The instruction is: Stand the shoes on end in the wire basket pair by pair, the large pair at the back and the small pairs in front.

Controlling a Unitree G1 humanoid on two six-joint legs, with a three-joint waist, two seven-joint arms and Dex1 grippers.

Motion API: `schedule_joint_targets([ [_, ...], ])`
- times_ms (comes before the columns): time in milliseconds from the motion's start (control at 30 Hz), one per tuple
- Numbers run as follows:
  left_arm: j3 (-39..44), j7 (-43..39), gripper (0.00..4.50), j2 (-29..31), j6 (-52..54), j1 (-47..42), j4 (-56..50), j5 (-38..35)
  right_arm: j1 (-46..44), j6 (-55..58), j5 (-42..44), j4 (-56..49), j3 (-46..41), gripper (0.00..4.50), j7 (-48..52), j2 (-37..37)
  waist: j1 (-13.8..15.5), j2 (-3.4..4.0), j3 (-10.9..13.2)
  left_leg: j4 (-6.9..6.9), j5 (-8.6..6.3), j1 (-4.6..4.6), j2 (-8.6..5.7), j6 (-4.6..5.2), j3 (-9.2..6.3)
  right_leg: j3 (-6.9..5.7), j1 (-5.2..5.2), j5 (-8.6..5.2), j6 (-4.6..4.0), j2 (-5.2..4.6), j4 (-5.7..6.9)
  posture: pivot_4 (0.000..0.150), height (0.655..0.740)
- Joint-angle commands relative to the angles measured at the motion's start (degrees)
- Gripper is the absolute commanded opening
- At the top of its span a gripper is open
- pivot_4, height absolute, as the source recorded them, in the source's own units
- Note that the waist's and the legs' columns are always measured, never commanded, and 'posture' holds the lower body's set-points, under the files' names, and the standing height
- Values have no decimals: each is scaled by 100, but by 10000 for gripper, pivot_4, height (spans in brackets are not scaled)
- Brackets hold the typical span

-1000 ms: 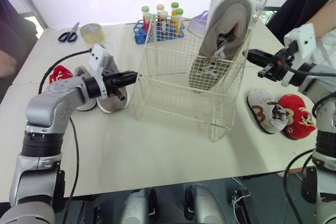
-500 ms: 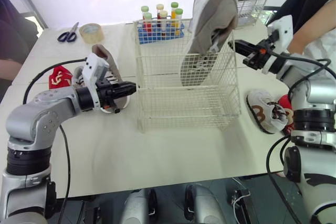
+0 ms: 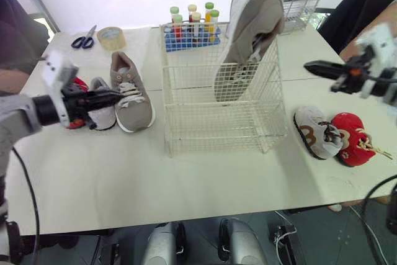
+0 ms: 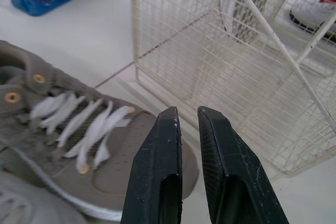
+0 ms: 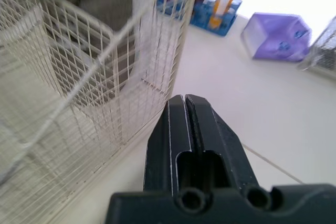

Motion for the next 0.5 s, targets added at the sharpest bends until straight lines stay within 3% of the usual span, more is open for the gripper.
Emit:
schedule_joint_targets([
  [33, -88, 161, 5735, 35, -589, -726, 862, 462, -165, 759, 1133, -898, -575, 0, 338, -257, -1, -2, -1, 0, 0, 1, 0, 0, -1, 0, 1, 0, 0, 0, 1, 1500, 7400],
  [267, -1023, 1095, 5735, -448, -1612, -2661, 3638, 2011, -713, 1460, 2347, -2025, -233, 0, 235, -32, 3, -6, -3, 0, -2, -1, -2, 5, 2, 0, 0, 2, 0, 0, 2, 1500, 7400],
  [367, -1270, 1168, 13541, -624, -1999, -3218, 4642, 2445, -874, 1509, 2573, -2237, -67, 0, -15, 242, 1, -18, -3, 1, -5, -6, -3, 9, 6, -1, -1, 3, 1, -1, -1, 1500, 7400],
  [500, -1437, 1226, 34248, -834, -2362, -3740, 5563, 2837, -892, 1448, 2610, -2325, 48, 0, -270, 426, 11, -34, 5, 5, -7, -19, -4, 14, 14, 0, -11, 3, 3, -2, 0, 1500, 7400],
])
